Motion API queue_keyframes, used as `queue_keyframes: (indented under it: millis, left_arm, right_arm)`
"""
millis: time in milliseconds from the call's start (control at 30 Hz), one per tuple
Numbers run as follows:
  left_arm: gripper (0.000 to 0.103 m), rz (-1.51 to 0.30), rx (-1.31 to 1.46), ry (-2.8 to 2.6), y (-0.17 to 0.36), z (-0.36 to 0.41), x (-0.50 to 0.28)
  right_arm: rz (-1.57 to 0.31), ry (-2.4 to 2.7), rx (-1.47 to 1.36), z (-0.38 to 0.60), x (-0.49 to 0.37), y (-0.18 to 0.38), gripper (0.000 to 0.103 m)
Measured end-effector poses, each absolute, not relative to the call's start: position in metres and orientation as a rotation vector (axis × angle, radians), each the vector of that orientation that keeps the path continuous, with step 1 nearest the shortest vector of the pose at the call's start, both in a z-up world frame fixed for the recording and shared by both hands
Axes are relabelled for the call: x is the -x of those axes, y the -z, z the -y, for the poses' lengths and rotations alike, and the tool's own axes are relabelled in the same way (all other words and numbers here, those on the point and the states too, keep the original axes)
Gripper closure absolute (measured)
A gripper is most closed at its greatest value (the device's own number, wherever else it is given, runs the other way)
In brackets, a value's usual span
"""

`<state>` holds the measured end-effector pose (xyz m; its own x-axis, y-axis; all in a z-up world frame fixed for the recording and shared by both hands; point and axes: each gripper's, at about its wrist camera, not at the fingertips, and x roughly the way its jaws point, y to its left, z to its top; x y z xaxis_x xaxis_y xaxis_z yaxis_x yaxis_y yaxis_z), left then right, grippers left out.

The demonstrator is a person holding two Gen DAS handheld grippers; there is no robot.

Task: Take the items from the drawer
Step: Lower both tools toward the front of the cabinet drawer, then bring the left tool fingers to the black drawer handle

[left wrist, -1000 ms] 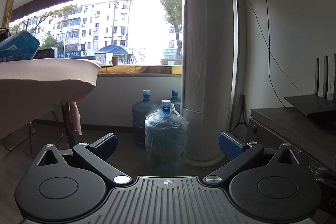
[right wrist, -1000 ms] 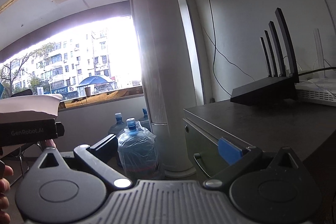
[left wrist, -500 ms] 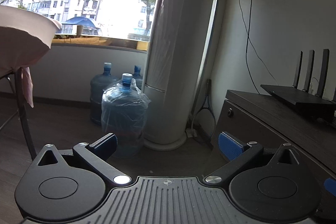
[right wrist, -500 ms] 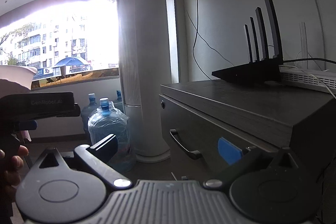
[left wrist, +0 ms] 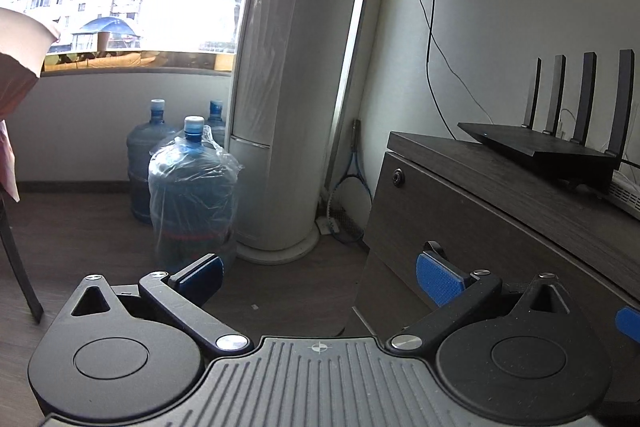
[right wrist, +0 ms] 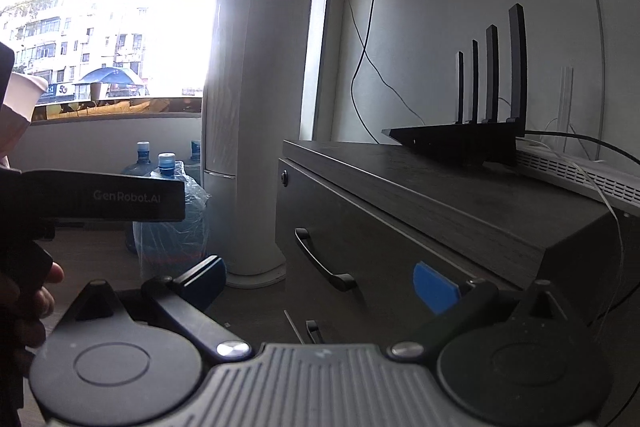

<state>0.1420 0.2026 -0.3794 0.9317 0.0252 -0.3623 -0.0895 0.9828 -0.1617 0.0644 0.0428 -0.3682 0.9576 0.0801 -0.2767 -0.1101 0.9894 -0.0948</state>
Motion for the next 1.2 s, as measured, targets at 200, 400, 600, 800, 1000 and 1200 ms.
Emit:
queue_keyframes:
  millis: [200, 400, 600, 800, 1000, 1200]
  left_arm:
    - [0.0, -0.348, 0.145, -0.055, 0.377, -0.197, -0.144]
    - [0.0, -0.373, 0.116, 0.007, 0.377, -0.187, -0.152]
    - [0.0, -0.395, 0.068, 0.048, 0.379, -0.167, -0.162]
    - [0.0, -0.415, 0.05, 0.081, 0.382, -0.153, -0.173]
    - [0.004, -0.447, 0.043, 0.132, 0.39, -0.138, -0.19]
    - [0.007, -0.482, 0.039, 0.167, 0.398, -0.126, -0.211]
  right_arm:
    - [-0.256, -0.073, 0.127, -0.055, -0.062, 0.363, 0.001]
    - [-0.239, -0.027, 0.129, -0.048, -0.05, 0.367, 0.002]
    - [-0.238, 0.008, 0.153, -0.041, -0.049, 0.371, 0.007]
    - [-0.216, 0.013, 0.172, -0.033, -0.05, 0.372, 0.011]
    - [-0.195, 0.037, 0.182, -0.029, -0.041, 0.376, 0.017]
    - [-0.184, 0.033, 0.193, -0.026, -0.037, 0.379, 0.021]
